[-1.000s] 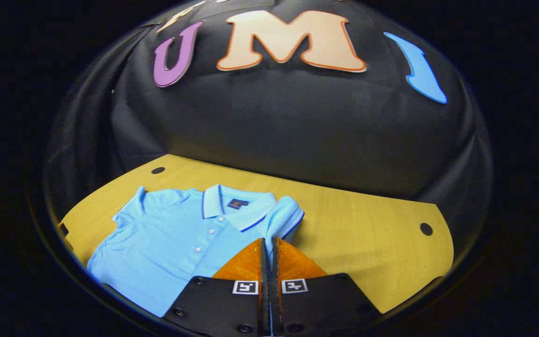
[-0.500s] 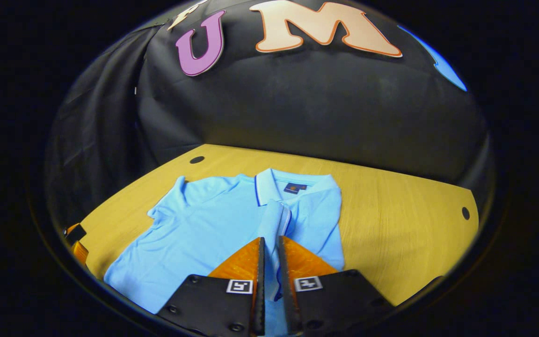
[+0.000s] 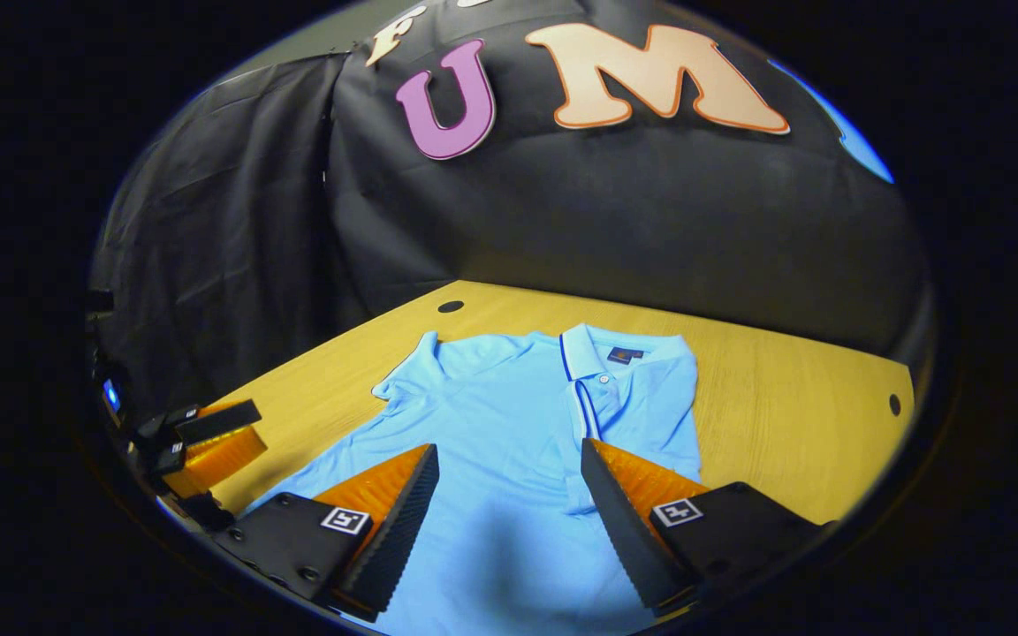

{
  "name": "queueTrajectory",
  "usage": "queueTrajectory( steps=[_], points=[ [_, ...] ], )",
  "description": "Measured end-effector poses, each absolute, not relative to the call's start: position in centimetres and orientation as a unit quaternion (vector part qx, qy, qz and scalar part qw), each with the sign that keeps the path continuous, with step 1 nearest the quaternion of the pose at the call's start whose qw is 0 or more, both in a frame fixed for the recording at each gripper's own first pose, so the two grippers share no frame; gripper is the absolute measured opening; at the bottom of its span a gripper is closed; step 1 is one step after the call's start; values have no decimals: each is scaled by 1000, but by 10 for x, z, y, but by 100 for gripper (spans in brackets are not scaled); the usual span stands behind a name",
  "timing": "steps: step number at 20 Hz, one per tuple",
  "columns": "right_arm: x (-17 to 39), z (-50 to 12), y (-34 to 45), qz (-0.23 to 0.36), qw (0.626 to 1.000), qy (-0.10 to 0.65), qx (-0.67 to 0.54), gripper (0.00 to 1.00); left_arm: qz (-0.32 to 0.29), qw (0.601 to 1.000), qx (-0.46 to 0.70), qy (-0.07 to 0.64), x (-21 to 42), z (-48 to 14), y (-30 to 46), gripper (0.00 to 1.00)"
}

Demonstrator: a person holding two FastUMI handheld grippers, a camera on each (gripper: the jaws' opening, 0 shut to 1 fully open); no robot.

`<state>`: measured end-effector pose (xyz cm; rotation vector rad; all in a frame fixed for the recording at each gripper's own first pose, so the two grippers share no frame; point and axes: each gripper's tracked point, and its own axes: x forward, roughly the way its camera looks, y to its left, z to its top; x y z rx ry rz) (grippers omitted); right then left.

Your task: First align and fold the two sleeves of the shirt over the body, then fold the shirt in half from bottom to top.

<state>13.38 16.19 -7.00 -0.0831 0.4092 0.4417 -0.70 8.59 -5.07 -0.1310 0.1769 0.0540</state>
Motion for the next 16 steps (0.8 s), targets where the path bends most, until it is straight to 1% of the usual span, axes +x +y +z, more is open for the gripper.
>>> queueTrajectory(
  steps=[1,4,6,7,9,10,16],
  points=[
    [126,-65,158,215,956,194,-45,98,22,992,-76,94,-2,-51,87,94],
    [99,-59,146,210,960,178,-52,98,7,988,-108,114,12,-52,95,95],
    [83,-58,129,191,966,161,-64,98,12,985,-113,131,24,-55,106,94],
    [75,-60,121,182,968,158,-66,95,17,984,-108,139,31,-56,113,94],
    [56,-63,110,173,971,153,-55,95,20,981,-107,158,44,-59,121,94],
    [50,-66,104,168,973,152,-47,98,17,980,-109,167,52,-61,123,94],
    [27,-66,74,137,981,135,-12,98,20,970,-104,217,101,-71,137,94]
  ],
)
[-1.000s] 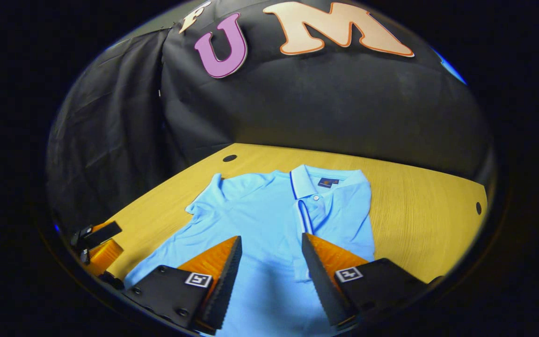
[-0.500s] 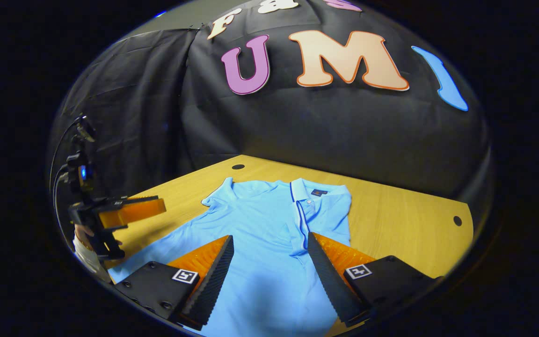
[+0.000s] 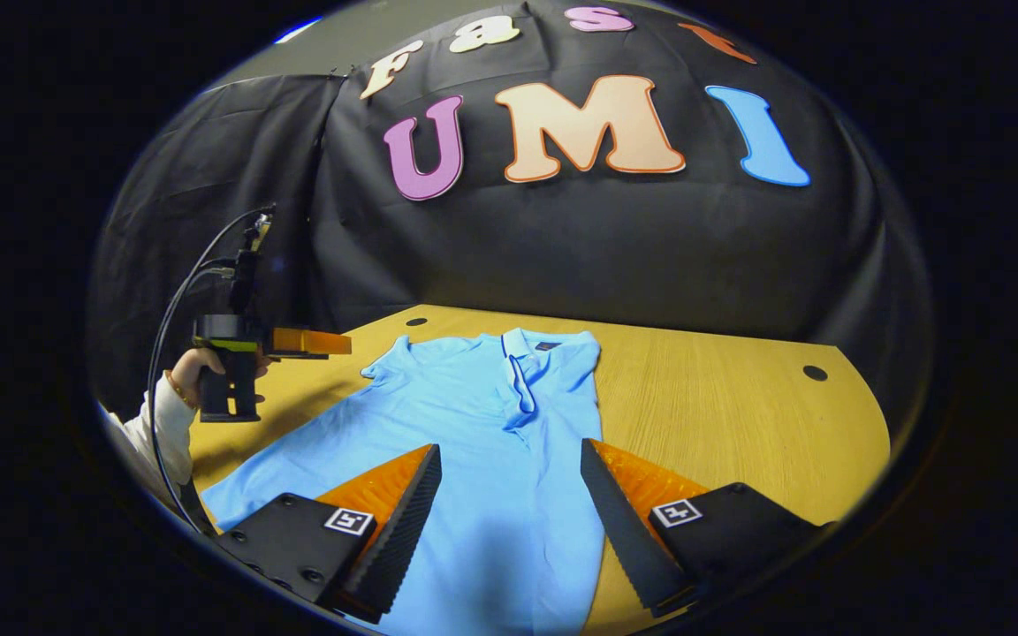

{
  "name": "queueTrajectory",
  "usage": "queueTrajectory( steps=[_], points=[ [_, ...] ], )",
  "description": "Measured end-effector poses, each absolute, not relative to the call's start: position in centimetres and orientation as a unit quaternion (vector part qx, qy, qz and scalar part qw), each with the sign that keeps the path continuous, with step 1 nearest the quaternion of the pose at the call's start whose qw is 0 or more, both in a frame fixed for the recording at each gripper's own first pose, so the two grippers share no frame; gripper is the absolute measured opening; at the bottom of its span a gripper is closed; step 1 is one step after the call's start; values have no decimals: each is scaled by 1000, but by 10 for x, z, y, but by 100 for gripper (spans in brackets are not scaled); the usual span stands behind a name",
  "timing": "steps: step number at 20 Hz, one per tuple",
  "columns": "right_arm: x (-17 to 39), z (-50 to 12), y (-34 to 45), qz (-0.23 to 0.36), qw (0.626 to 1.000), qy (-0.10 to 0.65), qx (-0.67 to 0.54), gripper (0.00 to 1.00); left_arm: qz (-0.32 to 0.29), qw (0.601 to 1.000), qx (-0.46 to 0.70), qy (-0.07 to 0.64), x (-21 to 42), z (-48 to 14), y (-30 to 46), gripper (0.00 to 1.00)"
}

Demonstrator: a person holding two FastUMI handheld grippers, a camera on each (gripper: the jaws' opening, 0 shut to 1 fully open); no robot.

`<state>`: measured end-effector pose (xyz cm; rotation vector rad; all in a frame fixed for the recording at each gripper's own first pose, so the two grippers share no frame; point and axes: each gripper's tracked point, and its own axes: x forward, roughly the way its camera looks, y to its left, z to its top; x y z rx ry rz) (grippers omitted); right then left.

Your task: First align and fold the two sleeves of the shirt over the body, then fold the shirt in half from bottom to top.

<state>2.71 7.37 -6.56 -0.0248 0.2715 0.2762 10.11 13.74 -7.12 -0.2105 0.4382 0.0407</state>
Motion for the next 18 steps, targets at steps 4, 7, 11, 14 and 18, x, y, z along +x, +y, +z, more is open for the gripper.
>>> queueTrajectory(
  steps=[4,7,11,14,18],
  points=[
    [17,-58,57,115,986,116,-29,98,33,963,-86,255,136,-89,152,94],
    [9,-56,45,101,988,112,-31,98,47,956,-75,280,160,-107,167,94],
    [5,-50,28,80,990,107,-34,98,53,945,-68,315,170,-128,174,94],
    [6,-43,16,67,992,99,-25,98,54,941,-49,330,171,-134,175,94],
    [4,-41,3,59,994,97,-1,98,57,936,-35,345,169,-139,175,94]
  ],
)
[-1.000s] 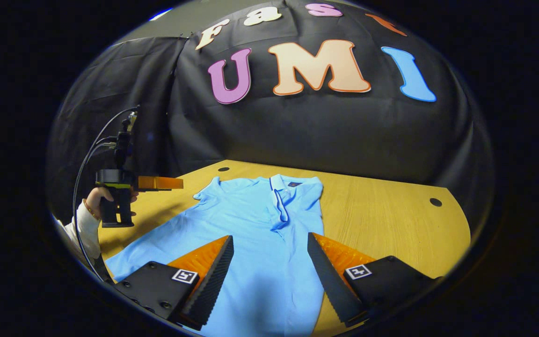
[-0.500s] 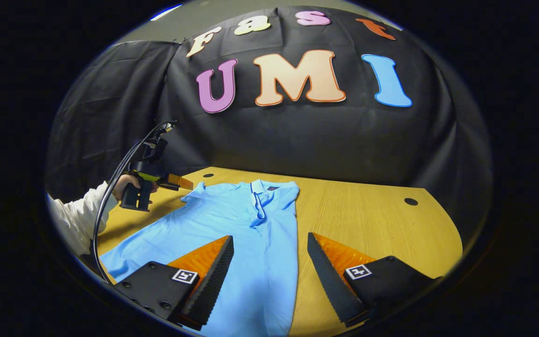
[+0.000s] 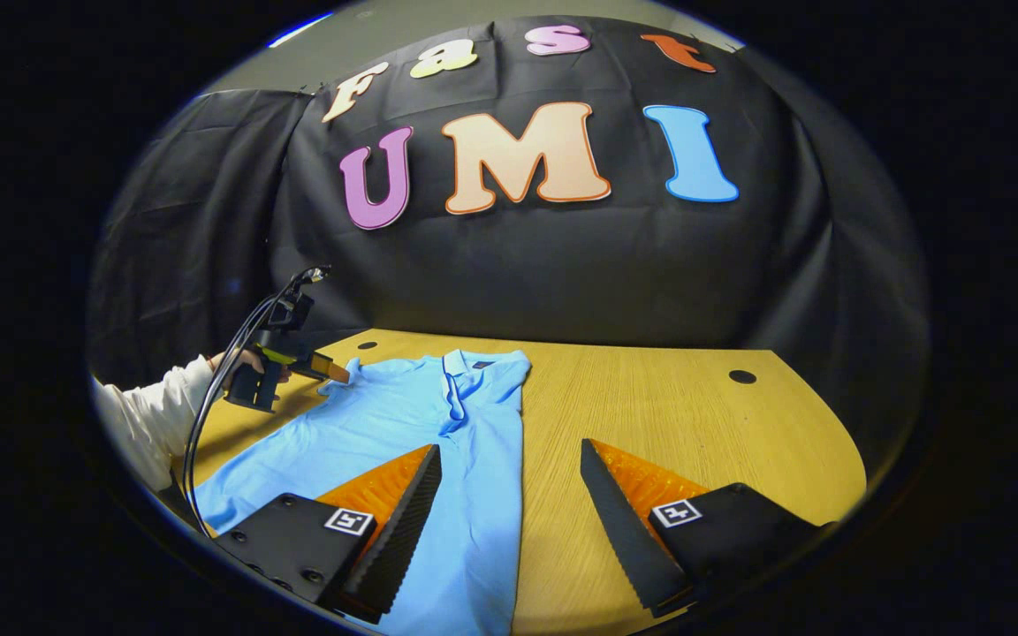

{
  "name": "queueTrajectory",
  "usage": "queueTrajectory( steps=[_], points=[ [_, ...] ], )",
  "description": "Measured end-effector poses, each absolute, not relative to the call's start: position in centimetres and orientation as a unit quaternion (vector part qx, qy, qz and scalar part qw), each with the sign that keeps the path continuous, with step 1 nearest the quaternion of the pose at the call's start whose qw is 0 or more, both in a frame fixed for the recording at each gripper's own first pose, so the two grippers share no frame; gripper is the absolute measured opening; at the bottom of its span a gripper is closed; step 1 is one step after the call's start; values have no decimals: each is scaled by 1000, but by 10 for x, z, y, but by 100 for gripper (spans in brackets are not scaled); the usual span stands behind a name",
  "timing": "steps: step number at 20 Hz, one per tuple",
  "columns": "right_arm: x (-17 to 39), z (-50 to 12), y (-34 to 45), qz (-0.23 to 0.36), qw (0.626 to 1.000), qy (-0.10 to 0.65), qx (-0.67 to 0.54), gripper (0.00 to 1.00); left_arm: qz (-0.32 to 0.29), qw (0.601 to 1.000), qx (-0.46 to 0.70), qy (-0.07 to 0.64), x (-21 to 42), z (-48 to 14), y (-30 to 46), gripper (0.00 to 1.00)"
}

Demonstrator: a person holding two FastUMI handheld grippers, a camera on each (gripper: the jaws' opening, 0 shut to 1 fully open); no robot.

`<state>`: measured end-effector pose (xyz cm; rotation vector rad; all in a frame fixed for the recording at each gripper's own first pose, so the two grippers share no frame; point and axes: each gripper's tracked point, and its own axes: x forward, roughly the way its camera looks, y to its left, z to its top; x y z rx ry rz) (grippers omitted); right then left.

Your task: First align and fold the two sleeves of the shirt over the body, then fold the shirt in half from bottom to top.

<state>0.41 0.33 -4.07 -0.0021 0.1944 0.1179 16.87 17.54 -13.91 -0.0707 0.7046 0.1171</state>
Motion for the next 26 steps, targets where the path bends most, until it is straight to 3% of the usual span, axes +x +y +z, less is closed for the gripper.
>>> queueTrajectory(
  steps=[6,9,10,11,12,13,14,17,26],
  points=[
    [4,-45,-12,47,994,94,23,98,51,934,-20,353,170,-142,172,86],
    [6,-52,-17,41,994,100,20,98,41,938,-25,344,172,-142,170,70],
    [5,-54,-17,40,994,101,19,98,37,939,-29,341,174,-141,167,57],
    [5,-57,-17,41,994,104,19,98,29,941,-38,335,174,-140,163,52],
    [6,-60,-16,44,993,106,20,95,34,943,-49,328,176,-136,160,31],
    [7,-62,-15,46,993,109,23,98,31,943,-52,326,176,-137,158,11],
    [6,-65,-14,48,992,113,25,98,28,943,-55,326,175,-137,158,7],
    [5,-71,-12,52,991,121,25,98,19,946,-65,318,178,-134,154,0],
    [6,-71,-6,63,990,119,33,98,-73,958,-36,275,203,-63,63,0]
  ],
)
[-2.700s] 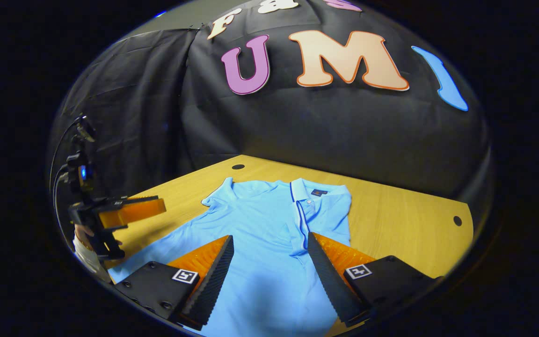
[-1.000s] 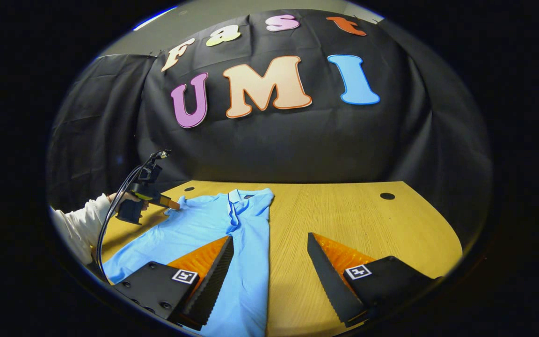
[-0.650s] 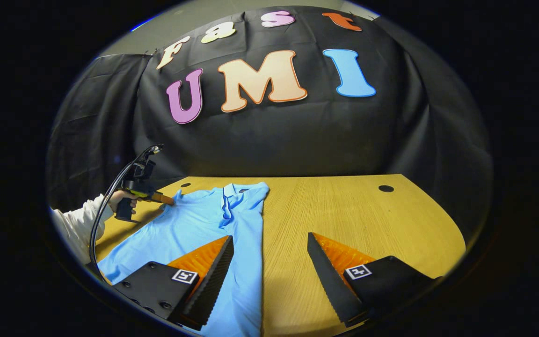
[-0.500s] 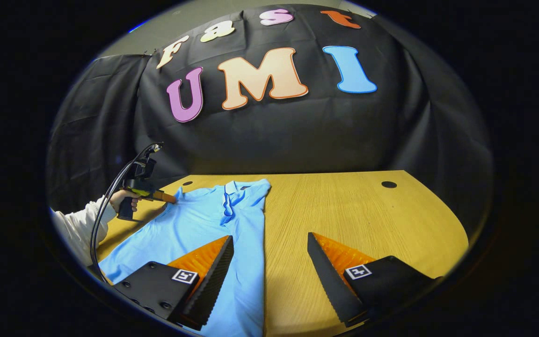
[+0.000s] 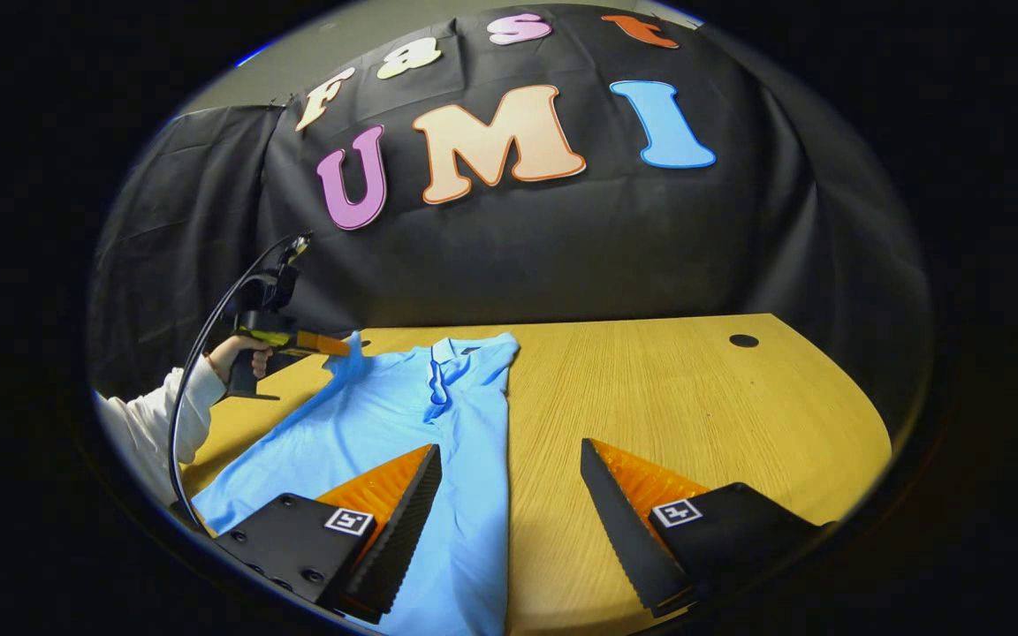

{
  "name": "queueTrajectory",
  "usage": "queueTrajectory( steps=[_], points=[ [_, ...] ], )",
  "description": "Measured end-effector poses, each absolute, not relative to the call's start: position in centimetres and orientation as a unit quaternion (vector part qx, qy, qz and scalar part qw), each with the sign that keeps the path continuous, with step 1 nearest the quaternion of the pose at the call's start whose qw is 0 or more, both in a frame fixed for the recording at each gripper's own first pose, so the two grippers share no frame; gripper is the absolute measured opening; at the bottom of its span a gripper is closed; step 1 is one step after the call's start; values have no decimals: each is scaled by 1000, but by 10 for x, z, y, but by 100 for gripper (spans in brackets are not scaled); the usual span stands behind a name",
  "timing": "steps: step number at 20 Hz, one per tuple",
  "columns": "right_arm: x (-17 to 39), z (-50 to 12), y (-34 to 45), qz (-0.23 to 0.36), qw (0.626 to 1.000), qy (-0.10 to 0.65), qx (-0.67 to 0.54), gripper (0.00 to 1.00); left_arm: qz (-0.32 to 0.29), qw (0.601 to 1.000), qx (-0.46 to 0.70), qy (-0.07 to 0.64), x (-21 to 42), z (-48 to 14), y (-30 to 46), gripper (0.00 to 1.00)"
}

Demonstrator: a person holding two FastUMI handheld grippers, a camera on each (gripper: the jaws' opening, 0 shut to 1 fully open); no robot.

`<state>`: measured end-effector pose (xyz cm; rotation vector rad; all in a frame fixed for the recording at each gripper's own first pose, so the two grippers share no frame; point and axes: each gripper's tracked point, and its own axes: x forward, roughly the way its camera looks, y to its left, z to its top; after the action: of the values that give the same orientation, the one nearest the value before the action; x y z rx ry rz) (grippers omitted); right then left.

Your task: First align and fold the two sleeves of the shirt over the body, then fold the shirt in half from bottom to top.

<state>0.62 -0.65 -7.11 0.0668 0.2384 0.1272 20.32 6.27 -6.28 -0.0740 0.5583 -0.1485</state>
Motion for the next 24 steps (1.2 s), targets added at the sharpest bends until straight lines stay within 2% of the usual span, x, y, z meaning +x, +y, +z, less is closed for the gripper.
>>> queueTrajectory(
  steps=[5,10,16,17,18,19,20,22,24],
  points=[
    [3,-76,-5,66,989,124,34,98,-138,952,3,274,213,-50,-20,0],
    [0,-87,-4,67,988,133,40,98,-190,937,65,287,203,-70,-84,0],
    [-10,-90,0,75,987,137,34,98,-199,936,62,284,196,-70,-116,3],
    [-13,-90,1,77,987,137,33,98,-187,940,60,279,195,-65,-111,12],
    [-16,-91,2,79,987,136,31,98,-182,942,53,276,192,-61,-104,40],
    [-18,-92,3,80,987,137,30,98,-177,945,43,271,186,-55,-99,48],
    [-21,-94,4,82,987,138,29,98,-169,948,33,267,182,-51,-91,78],
    [-28,-95,7,89,986,141,25,98,-152,953,25,260,163,-44,-69,99],
    [-37,-98,11,97,985,144,17,98,-137,958,31,251,138,-38,-43,96]
  ],
)
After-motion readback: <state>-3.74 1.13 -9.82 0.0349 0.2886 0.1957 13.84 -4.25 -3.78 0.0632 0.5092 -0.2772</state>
